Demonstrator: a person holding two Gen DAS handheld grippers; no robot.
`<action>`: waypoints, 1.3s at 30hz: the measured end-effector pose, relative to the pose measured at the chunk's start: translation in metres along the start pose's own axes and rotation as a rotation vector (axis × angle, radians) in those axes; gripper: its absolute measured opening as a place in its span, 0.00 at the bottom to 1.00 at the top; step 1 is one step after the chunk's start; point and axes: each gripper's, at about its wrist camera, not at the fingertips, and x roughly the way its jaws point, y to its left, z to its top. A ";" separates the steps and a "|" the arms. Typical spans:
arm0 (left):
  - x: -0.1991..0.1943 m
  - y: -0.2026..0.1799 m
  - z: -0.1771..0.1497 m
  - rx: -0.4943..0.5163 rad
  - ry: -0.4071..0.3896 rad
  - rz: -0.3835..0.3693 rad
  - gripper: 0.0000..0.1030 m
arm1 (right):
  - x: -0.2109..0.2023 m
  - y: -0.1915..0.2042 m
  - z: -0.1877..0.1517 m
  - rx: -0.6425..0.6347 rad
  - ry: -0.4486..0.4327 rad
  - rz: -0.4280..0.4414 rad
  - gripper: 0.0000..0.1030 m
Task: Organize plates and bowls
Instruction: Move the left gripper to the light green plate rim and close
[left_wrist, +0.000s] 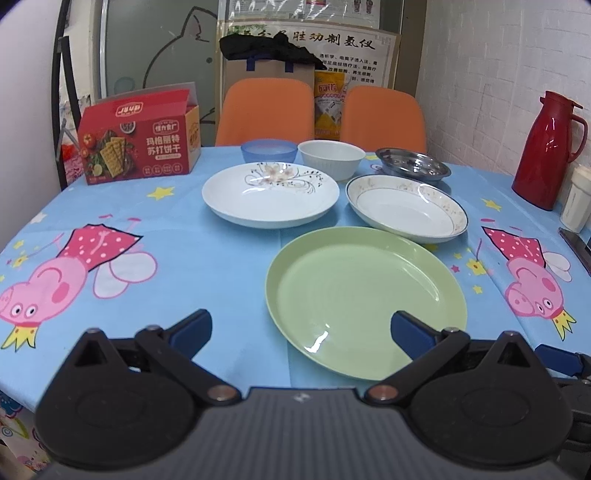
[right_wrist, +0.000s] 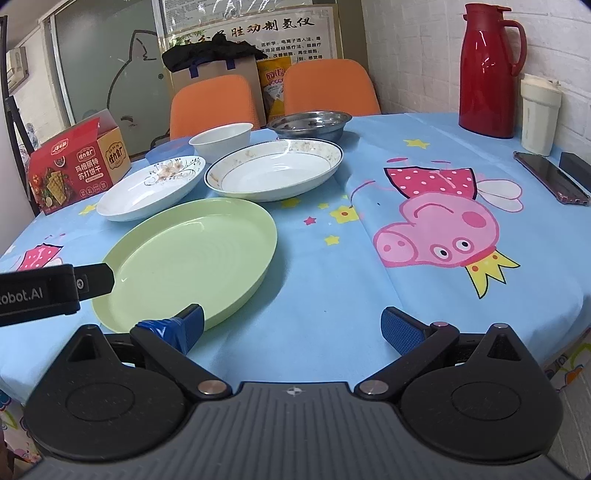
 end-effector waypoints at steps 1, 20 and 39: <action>0.001 0.000 0.001 0.001 0.001 0.002 1.00 | 0.001 0.000 0.001 0.000 0.002 0.001 0.87; -0.004 0.030 0.011 -0.059 -0.007 0.099 1.00 | 0.012 0.011 0.020 -0.014 -0.031 0.062 0.87; 0.091 0.051 0.042 -0.065 0.279 -0.121 1.00 | 0.062 0.014 0.033 -0.152 0.061 0.019 0.87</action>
